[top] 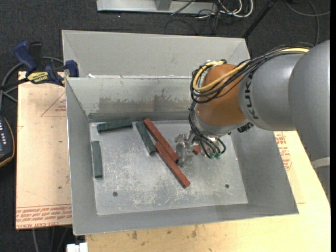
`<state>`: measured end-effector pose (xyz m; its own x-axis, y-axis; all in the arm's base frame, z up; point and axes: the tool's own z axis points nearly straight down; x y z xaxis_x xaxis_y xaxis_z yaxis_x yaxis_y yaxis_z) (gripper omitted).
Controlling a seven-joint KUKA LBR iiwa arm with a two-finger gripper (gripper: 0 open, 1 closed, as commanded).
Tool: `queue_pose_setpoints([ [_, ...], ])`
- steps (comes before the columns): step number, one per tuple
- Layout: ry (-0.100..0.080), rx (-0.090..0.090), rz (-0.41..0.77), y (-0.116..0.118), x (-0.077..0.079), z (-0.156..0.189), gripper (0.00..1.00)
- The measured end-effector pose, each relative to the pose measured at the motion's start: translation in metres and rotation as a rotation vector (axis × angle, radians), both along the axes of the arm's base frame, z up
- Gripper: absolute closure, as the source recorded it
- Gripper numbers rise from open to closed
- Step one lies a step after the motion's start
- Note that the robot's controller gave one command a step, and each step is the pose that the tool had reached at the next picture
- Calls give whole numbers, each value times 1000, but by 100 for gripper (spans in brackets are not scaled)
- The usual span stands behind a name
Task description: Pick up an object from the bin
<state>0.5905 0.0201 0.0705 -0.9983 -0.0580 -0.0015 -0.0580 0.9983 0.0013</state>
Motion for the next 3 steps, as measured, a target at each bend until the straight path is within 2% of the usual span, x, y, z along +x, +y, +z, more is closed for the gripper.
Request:
queue_pose_setpoints([
  [1,-3,-1,-146,-45,2,0,100],
  [2,-3,0,-146,-45,2,0,0],
  [3,-4,-3,121,-131,50,0,0],
])
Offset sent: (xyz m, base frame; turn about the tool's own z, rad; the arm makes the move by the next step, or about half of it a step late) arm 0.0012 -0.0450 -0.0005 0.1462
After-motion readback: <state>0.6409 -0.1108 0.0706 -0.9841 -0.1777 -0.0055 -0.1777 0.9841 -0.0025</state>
